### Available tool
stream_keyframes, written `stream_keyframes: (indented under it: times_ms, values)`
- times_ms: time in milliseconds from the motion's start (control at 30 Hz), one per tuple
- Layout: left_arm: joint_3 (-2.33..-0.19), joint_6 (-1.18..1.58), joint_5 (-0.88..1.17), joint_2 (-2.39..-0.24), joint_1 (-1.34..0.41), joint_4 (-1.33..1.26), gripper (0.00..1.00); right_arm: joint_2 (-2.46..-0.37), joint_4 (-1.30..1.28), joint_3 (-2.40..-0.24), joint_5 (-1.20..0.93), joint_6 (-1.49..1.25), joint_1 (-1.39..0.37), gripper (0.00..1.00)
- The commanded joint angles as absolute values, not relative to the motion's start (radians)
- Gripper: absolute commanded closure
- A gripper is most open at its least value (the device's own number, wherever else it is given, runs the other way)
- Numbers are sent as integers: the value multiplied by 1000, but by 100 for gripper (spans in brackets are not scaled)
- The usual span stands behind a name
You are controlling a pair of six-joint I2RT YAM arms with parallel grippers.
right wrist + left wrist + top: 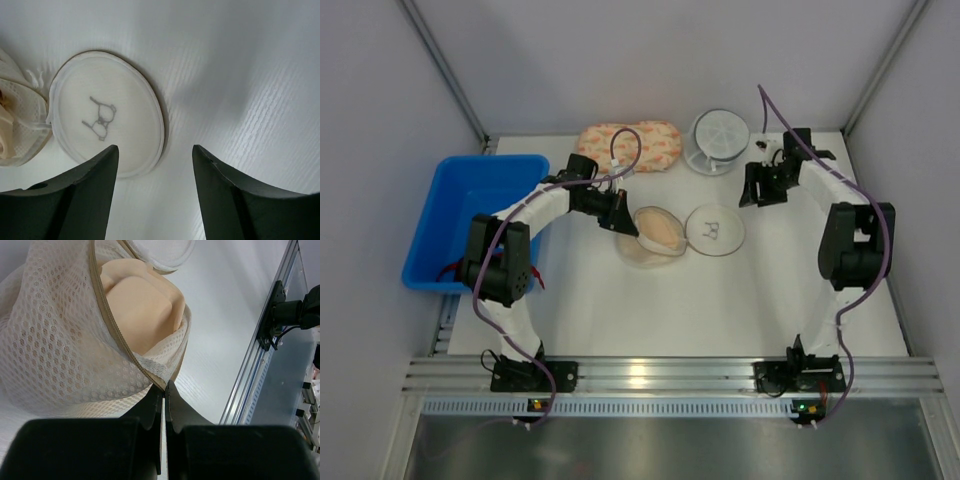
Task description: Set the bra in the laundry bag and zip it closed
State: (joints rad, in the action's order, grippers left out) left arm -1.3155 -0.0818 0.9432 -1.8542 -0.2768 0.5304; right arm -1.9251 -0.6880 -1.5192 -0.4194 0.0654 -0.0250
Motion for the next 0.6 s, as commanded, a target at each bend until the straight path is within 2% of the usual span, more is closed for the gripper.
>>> stream_keyframes:
  times_ms: [0,467,500,567]
  values:
    - [-1327,-112,957,-1816,-278,526,100,-1945,-707,-1513,-365,86,-48,39]
    - [-1341,-106,928,-1819,-278,525,100,-2049,-620,-1447,-371,98,-109,49]
    - [-1341,-106,919,-1818,-278,526,100,-2051,-614,-1439,-368,98,-123,51]
    - [-1341,-106,908,-1818,-278,525,100,-2052,-611,-1430,-368,98,-133,66]
